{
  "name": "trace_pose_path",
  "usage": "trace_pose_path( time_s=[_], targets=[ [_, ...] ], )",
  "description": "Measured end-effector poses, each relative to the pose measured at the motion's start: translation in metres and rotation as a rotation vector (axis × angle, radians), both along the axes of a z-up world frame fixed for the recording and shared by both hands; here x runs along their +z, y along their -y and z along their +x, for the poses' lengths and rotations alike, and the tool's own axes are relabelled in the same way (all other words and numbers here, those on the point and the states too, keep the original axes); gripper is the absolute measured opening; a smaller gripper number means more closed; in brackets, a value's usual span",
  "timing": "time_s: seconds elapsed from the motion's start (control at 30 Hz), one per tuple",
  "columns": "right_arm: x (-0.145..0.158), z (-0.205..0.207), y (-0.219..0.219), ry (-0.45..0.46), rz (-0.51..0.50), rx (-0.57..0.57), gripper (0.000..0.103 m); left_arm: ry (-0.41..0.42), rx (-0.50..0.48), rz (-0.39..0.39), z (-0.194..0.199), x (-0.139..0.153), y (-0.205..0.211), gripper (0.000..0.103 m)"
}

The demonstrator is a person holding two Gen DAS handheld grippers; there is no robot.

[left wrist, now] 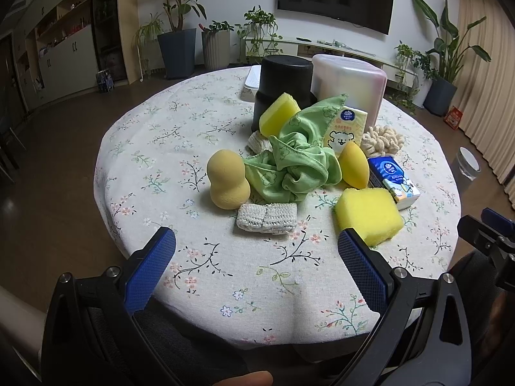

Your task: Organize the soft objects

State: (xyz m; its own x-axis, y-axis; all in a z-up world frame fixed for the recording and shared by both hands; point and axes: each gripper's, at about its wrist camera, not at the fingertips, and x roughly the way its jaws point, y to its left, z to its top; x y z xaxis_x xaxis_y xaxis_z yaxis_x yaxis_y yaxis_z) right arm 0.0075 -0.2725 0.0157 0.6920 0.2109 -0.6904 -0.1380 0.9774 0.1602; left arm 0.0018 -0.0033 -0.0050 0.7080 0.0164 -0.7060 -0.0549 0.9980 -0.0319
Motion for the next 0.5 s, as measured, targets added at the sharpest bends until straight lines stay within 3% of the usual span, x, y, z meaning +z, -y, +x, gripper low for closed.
trace_pose_path(
  time_s=[0.5],
  targets=[
    [0.0,-0.0003,-0.0009,-0.001,-0.001,0.0,0.103,-0.002,0.0,-0.003,0.0007,0.0003,-0.0009,0.102]
  ],
)
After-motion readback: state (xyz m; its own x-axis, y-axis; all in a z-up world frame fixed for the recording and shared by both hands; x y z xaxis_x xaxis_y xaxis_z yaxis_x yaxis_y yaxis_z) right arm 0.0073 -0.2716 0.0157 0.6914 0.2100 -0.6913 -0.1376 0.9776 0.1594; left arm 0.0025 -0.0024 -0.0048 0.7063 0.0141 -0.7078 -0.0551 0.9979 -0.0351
